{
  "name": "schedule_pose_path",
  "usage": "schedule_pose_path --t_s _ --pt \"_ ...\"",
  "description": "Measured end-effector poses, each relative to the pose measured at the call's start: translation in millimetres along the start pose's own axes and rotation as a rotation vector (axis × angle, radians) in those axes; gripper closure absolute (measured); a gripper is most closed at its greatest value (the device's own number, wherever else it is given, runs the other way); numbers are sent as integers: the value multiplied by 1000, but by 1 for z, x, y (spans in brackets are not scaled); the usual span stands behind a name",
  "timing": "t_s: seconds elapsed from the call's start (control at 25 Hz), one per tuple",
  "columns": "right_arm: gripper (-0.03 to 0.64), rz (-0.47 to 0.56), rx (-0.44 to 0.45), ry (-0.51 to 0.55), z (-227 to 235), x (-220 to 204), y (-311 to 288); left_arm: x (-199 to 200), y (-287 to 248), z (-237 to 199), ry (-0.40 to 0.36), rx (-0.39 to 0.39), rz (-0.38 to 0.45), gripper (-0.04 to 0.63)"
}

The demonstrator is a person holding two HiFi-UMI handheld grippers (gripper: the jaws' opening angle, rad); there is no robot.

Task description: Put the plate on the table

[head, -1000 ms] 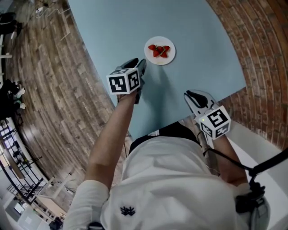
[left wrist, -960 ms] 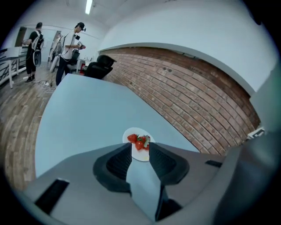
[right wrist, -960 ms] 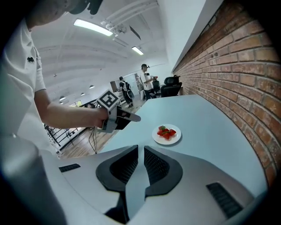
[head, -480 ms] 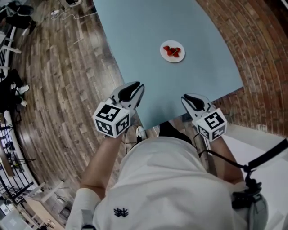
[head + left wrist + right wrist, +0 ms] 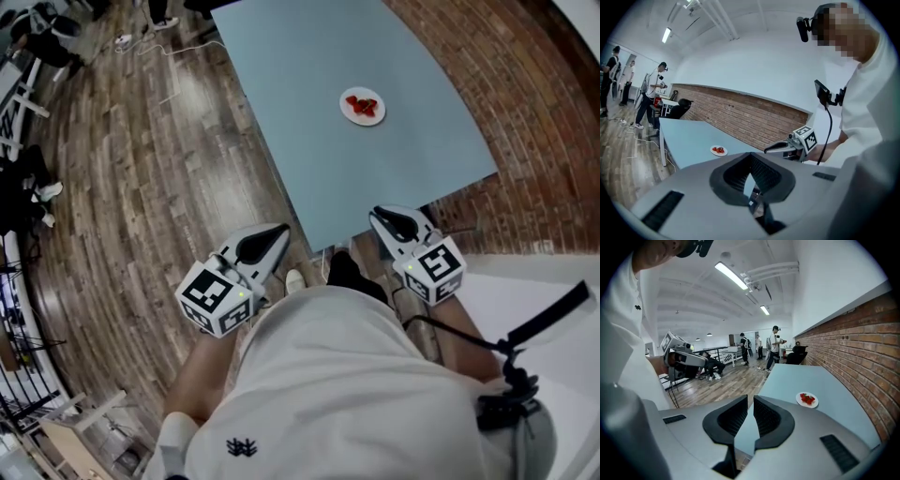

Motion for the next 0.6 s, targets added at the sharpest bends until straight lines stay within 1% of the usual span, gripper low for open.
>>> schedule_pose_path --t_s 0.12,0.28,0.6 --pt "571 7 0 4 -26 0 -1 -13 20 5 14 -26 -14 594" --pt "572 5 16 15 -50 1 -4 -20 40 7 37 -21 -27 594" --pt "572 4 -17 30 -66 3 7 -29 38 24 23 -92 -43 594"
Point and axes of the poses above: the fingertips, and each gripper's own axes: y backward along the fingers, z to its right, x out of its top, the point moved 3 cm from there along y, backward along the fingers, and after that the axes turned 8 degrees about x, right-handed, at the moved point
